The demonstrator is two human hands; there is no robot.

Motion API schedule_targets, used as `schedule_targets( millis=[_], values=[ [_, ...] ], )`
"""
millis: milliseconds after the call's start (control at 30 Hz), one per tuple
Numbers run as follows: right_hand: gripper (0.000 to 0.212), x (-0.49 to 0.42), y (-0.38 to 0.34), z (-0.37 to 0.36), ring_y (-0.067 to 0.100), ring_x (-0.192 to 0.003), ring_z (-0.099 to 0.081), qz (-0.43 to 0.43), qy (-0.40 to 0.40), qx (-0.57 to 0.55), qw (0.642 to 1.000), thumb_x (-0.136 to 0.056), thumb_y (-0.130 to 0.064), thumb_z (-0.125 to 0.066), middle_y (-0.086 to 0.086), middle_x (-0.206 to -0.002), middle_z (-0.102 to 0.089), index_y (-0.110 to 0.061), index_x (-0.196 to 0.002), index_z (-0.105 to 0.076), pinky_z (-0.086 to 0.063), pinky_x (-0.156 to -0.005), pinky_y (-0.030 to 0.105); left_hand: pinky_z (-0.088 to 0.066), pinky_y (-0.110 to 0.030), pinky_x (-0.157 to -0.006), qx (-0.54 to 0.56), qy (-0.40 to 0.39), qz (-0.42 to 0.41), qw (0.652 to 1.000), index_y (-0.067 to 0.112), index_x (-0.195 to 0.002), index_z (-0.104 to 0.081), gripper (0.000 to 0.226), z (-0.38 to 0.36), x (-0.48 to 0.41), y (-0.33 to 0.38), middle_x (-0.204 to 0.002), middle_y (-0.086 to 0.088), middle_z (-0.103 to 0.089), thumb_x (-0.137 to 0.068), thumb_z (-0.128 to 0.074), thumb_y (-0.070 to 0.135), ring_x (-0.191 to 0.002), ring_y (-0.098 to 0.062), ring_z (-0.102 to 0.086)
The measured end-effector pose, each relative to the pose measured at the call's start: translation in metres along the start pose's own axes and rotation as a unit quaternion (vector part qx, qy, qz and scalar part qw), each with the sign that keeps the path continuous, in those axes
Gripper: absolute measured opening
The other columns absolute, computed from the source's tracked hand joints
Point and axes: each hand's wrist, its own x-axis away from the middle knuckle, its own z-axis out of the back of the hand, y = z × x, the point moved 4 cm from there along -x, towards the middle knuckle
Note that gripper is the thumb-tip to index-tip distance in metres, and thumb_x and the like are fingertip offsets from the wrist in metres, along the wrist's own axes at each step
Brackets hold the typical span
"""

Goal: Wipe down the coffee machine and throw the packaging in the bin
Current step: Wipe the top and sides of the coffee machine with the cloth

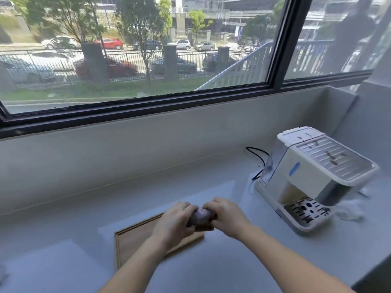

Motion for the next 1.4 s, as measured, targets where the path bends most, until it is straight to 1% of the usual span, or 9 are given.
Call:
schedule_targets(
  millis=[200, 367, 533, 767, 933, 1000, 1167, 1300, 1400],
  values=[
    [0.032, 0.047, 0.031, 0.055, 0.024, -0.092, -0.055, -0.056, 0.054, 0.006, 0.997, -0.077, -0.021, -0.067, 0.003, -0.098, -0.061, -0.026, -0.109, -0.065, -0.045, -0.074, 0.034, -0.049, -0.038, -0.075, 0.003, 0.025, -0.094, 0.995, 0.014, -0.112, -0.064, 0.042, 0.001, -0.036, 0.064, -0.098, -0.002, -0.064, -0.07, -0.071, 0.016, -0.088, -0.027, -0.056],
    [0.031, 0.091, 0.053, 0.102, 0.026, -0.094, -0.056, -0.06, 0.089, 0.026, 0.994, -0.077, -0.02, -0.068, 0.005, -0.098, -0.062, -0.022, -0.108, -0.066, -0.042, -0.075, 0.032, -0.049, -0.036, -0.074, 0.001, 0.048, -0.142, 0.989, 0.012, -0.111, -0.066, 0.046, 0.006, -0.058, 0.126, -0.096, -0.003, -0.066, -0.065, -0.074, 0.014, -0.086, -0.027, -0.057],
    [0.029, 0.134, 0.072, 0.159, 0.029, -0.094, -0.057, -0.042, 0.149, 0.044, 0.987, -0.08, -0.02, -0.066, 0.006, -0.099, -0.064, -0.021, -0.108, -0.067, -0.044, -0.079, 0.036, -0.052, -0.037, -0.073, 0.003, 0.104, -0.15, 0.983, 0.013, -0.108, -0.069, 0.045, 0.016, -0.079, 0.194, -0.095, -0.003, -0.067, -0.064, -0.076, 0.01, -0.087, -0.029, -0.059],
    [0.04, 0.196, 0.11, 0.232, 0.028, -0.097, -0.058, -0.016, 0.215, 0.055, 0.975, -0.077, -0.013, -0.065, 0.005, -0.1, -0.065, -0.026, -0.115, -0.067, -0.048, -0.084, 0.04, -0.051, -0.031, -0.076, 0.024, 0.176, -0.173, 0.969, 0.015, -0.11, -0.068, 0.051, 0.02, -0.102, 0.289, -0.103, 0.001, -0.067, -0.061, -0.079, 0.01, -0.091, -0.023, -0.057],
    [0.04, 0.226, 0.139, 0.271, 0.027, -0.099, -0.059, -0.024, 0.25, 0.052, 0.967, -0.074, -0.01, -0.068, 0.003, -0.101, -0.068, -0.026, -0.112, -0.07, -0.045, -0.082, 0.032, -0.05, -0.03, -0.076, 0.026, 0.201, -0.178, 0.963, 0.014, -0.111, -0.068, 0.052, 0.017, -0.124, 0.341, -0.105, 0.0, -0.067, -0.06, -0.078, 0.01, -0.09, -0.024, -0.057],
    [0.042, 0.231, 0.15, 0.284, 0.025, -0.102, -0.059, -0.032, 0.252, 0.051, 0.966, -0.074, -0.009, -0.068, 0.002, -0.105, -0.068, -0.025, -0.112, -0.07, -0.044, -0.082, 0.031, -0.05, -0.03, -0.076, 0.024, 0.205, -0.181, 0.962, 0.013, -0.11, -0.068, 0.051, 0.015, -0.136, 0.356, -0.103, 0.0, -0.068, -0.06, -0.078, 0.011, -0.089, -0.024, -0.057],
    [0.045, 0.228, 0.177, 0.307, 0.027, -0.102, -0.056, -0.052, 0.249, 0.067, 0.965, -0.075, -0.008, -0.066, 0.001, -0.107, -0.065, -0.027, -0.116, -0.068, -0.047, -0.085, 0.038, -0.052, -0.033, -0.079, 0.024, 0.21, -0.191, 0.959, 0.014, -0.11, -0.067, 0.054, 0.009, -0.17, 0.373, -0.104, -0.002, -0.066, -0.058, -0.083, 0.011, -0.091, -0.026, -0.059],
    [0.044, 0.219, 0.203, 0.319, 0.024, -0.103, -0.055, -0.09, 0.245, 0.073, 0.963, -0.08, -0.011, -0.062, -0.002, -0.108, -0.063, -0.032, -0.119, -0.064, -0.048, -0.084, 0.04, -0.047, -0.028, -0.077, 0.05, 0.218, -0.192, 0.955, 0.016, -0.11, -0.065, 0.051, -0.004, -0.199, 0.378, -0.104, -0.002, -0.063, -0.062, -0.083, 0.014, -0.09, -0.024, -0.058],
    [0.046, 0.21, 0.222, 0.323, 0.024, -0.106, -0.055, -0.113, 0.243, 0.065, 0.961, -0.08, -0.008, -0.059, -0.002, -0.111, -0.063, -0.032, -0.119, -0.064, -0.048, -0.086, 0.039, -0.053, -0.035, -0.076, 0.06, 0.215, -0.195, 0.955, 0.018, -0.113, -0.063, 0.048, -0.017, -0.217, 0.38, -0.103, -0.002, -0.061, -0.068, -0.081, 0.017, -0.092, -0.025, -0.059]
  ],
)
